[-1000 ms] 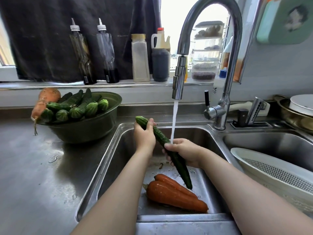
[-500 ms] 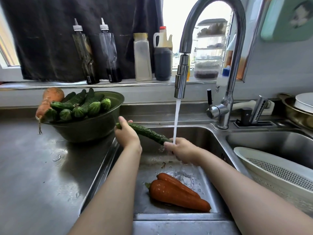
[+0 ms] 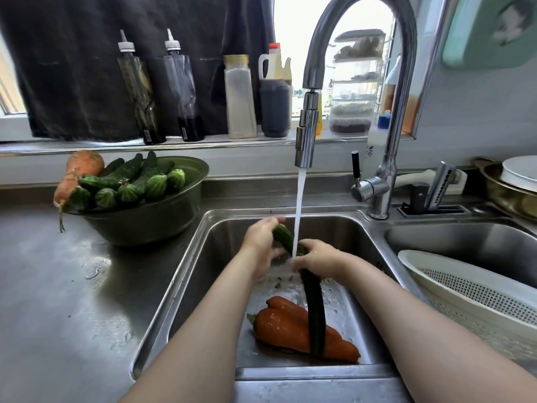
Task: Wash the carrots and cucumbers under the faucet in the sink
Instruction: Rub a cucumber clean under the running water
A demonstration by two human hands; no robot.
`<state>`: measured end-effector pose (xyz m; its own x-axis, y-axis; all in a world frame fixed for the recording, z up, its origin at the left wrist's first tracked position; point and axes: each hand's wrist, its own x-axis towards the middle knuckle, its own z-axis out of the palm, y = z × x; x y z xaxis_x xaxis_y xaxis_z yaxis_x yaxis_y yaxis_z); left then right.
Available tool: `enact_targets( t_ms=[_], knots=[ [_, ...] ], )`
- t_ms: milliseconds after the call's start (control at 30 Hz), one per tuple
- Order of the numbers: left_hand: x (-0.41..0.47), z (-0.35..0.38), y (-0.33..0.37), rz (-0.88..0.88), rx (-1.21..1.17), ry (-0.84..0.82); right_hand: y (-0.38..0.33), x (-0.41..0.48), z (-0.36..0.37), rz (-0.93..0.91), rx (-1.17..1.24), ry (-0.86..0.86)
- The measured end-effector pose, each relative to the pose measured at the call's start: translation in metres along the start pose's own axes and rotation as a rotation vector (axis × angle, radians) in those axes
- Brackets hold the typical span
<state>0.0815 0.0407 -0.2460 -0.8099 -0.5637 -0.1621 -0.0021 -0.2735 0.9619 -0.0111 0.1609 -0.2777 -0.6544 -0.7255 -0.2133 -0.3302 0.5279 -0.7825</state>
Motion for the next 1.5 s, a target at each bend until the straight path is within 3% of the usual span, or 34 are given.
enact_targets(
  t_ms=[100, 200, 300, 433, 633, 900, 1133, 1300, 1500],
  knots=[
    [0.000, 0.005, -0.013, 0.044, 0.327, -0.136, 0.010, -0.002, -0.009, 0.108, -0.026, -0.079],
    [0.001, 0.000, -0.012, 0.073, 0.415, -0.161, 0.015, -0.003, -0.014, 0.140, -0.069, -0.104],
    [0.000, -0.011, -0.002, 0.096, 0.570, -0.223, 0.010, -0.003, -0.018, 0.146, -0.182, -0.105],
    [-0.002, -0.024, -0.005, 0.073, 0.945, -0.301, 0.006, -0.009, -0.019, 0.170, -0.403, -0.138],
    [0.009, -0.036, -0.021, 0.016, 1.219, -0.203, 0.017, 0.001, 0.002, 0.048, -0.411, -0.044],
    [0.007, -0.039, -0.026, -0.030, 1.245, -0.169, 0.019, 0.005, 0.014, 0.085, -0.405, -0.107],
    [-0.017, -0.032, 0.006, -0.003, 1.323, -0.182, -0.032, -0.028, 0.006, 0.174, -0.497, -0.336],
    [-0.042, -0.021, 0.048, 0.050, 1.327, -0.186, -0.081, -0.045, 0.000, 0.050, -0.378, -0.239],
    [-0.074, -0.034, 0.130, 0.235, 1.406, -0.119, -0.148, -0.056, -0.009, -0.166, -0.318, 0.008]
  ],
)
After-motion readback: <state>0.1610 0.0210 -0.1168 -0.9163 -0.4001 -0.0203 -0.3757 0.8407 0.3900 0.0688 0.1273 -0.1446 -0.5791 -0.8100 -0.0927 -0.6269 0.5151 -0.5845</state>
